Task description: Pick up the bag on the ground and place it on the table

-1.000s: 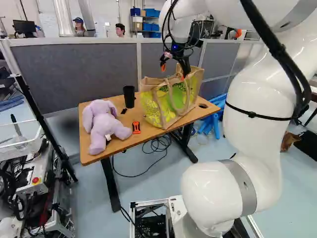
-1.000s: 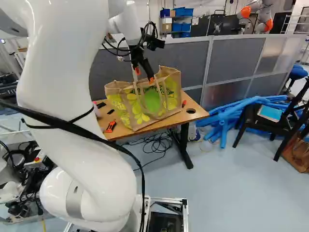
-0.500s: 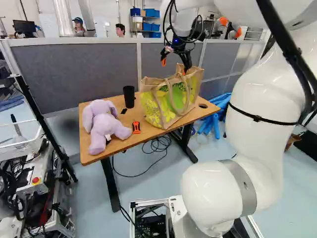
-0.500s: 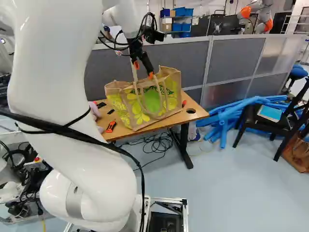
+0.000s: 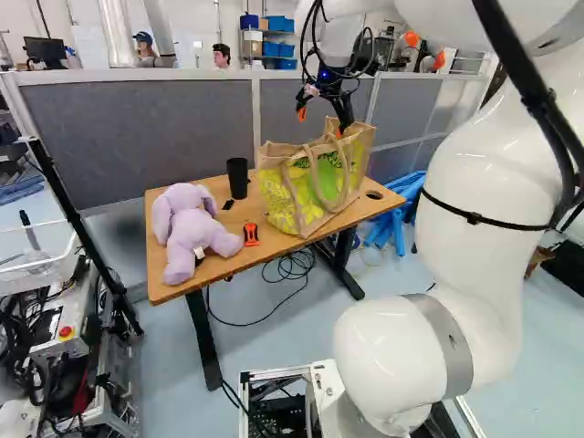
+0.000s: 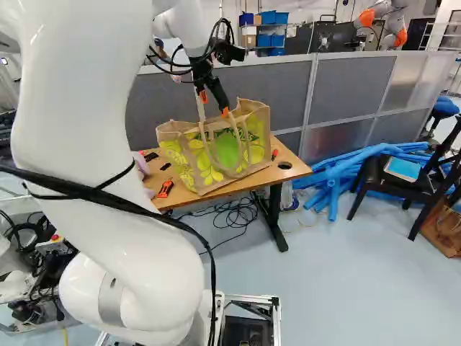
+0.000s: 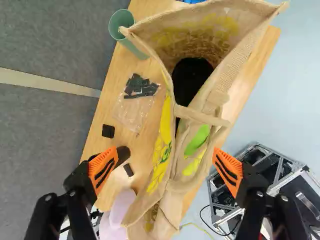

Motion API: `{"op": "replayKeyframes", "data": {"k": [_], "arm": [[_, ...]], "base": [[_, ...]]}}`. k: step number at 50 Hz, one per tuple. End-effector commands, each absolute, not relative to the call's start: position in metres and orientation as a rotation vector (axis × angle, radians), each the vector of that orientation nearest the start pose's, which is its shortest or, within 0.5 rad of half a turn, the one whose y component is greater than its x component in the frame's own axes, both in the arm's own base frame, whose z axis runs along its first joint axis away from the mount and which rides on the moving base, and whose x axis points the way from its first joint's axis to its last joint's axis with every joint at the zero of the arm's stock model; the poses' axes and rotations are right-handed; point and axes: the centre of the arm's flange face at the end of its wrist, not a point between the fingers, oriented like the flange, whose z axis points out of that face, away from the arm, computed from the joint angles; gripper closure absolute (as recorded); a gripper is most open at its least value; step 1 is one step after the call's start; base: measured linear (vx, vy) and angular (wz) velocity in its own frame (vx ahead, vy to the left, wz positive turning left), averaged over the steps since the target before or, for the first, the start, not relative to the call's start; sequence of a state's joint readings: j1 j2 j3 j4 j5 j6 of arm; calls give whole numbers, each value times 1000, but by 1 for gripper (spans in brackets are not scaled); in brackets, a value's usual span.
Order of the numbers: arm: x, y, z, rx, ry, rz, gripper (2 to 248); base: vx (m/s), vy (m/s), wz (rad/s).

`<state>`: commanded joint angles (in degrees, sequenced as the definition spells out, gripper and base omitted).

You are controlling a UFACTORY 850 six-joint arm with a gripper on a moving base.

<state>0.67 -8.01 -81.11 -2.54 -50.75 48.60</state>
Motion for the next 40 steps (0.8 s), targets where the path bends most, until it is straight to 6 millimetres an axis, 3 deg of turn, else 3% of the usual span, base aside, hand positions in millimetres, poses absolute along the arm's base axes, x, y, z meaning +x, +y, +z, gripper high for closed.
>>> {"op": "replayKeyframes", "data": {"k": [22,40], "arm": [[540,3,687,-2721,1175,-557,3],[540,3,687,-2721,1175,-557,3]], "base": [[-124,-1,11],[-206,-1,20]]}}
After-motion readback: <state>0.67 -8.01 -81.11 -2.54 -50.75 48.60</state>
